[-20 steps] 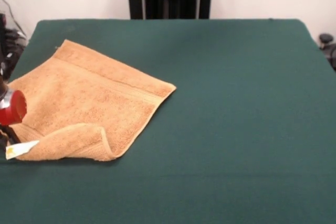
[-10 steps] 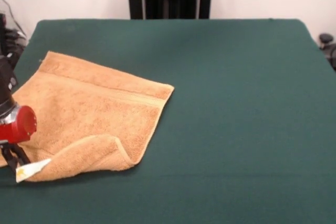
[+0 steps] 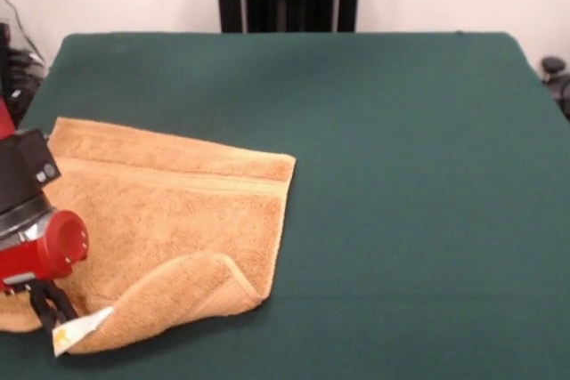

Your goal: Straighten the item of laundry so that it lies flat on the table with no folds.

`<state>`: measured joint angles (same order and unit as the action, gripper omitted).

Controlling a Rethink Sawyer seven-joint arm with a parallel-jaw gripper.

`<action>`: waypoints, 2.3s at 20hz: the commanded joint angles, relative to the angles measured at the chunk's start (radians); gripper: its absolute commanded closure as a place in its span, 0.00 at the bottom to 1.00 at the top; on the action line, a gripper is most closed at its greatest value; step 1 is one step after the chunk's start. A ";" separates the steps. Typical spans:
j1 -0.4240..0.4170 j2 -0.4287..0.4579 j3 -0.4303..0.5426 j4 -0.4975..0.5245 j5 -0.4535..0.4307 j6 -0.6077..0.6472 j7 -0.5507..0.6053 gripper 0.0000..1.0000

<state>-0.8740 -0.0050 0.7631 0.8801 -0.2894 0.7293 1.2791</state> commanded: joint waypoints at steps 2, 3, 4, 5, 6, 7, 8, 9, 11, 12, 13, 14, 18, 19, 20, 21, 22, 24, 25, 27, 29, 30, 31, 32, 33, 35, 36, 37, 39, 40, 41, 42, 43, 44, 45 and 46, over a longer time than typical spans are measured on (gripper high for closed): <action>0.065 0.180 0.144 0.248 -0.021 -0.125 -0.210 1.00; 0.057 0.193 0.161 0.253 -0.013 -0.120 -0.222 1.00; 0.049 0.208 0.178 0.259 -0.006 -0.121 -0.228 1.00; 0.041 0.223 0.196 0.264 0.000 -0.119 -0.238 1.00; 0.032 0.240 0.215 0.271 0.009 -0.119 -0.243 1.00; 0.023 0.257 0.233 0.277 0.016 -0.115 -0.255 1.00; 0.017 0.271 0.247 0.281 0.023 -0.109 -0.264 1.00; 0.012 0.280 0.258 0.284 0.028 -0.097 -0.270 1.00; 0.025 0.241 0.221 0.297 0.004 -0.117 -0.184 1.00; 0.048 0.189 0.164 0.302 -0.028 -0.153 -0.093 1.00; 0.069 0.152 0.116 0.299 -0.050 -0.161 -0.036 1.00; 0.085 0.123 0.079 0.303 -0.067 -0.183 0.007 1.00; 0.098 0.090 0.037 0.311 -0.083 -0.188 0.021 1.00; 0.093 0.095 0.045 0.314 -0.079 -0.181 0.006 1.00; 0.092 0.096 0.047 0.316 -0.078 -0.177 -0.002 1.00; 0.088 0.098 0.050 0.323 -0.079 -0.183 -0.002 1.00; 0.086 0.097 0.050 0.327 -0.079 -0.187 0.000 1.00; 0.084 0.095 0.046 0.333 -0.076 -0.184 0.002 1.00; 0.086 0.088 0.041 0.337 -0.075 -0.182 0.010 1.00; 0.087 0.070 0.033 0.353 -0.069 -0.173 0.028 1.00; 0.091 0.045 0.022 0.370 -0.063 -0.163 0.049 1.00; 0.093 0.034 0.013 0.375 -0.063 -0.157 0.057 1.00; 0.097 0.023 0.002 0.378 -0.064 -0.159 0.065 1.00; 0.098 0.017 -0.004 0.379 -0.067 -0.158 0.061 1.00; 0.098 0.010 -0.010 0.383 -0.066 -0.158 0.061 1.00; 0.100 -0.005 -0.017 0.391 -0.070 -0.163 0.060 1.00; 0.097 -0.008 -0.015 0.396 -0.071 -0.171 0.055 1.00; 0.100 -0.012 -0.017 0.396 -0.066 -0.168 0.058 1.00; 0.101 -0.014 -0.018 0.392 -0.061 -0.167 0.055 1.00; 0.102 -0.014 -0.019 0.388 -0.059 -0.166 0.052 1.00; 0.101 -0.011 -0.017 0.386 -0.057 -0.164 0.045 1.00; 0.099 -0.007 -0.014 0.384 -0.056 -0.164 0.038 1.00; 0.098 -0.005 -0.014 0.387 -0.053 -0.170 0.045 1.00; 0.094 -0.001 -0.011 0.389 -0.051 -0.173 0.042 1.00; 0.090 0.003 -0.007 0.390 -0.049 -0.177 0.038 0.00; 0.087 0.007 -0.002 0.391 -0.048 -0.176 0.033 0.00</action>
<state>-0.8340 -0.0489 0.8316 1.1730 -0.3095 0.5356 1.2791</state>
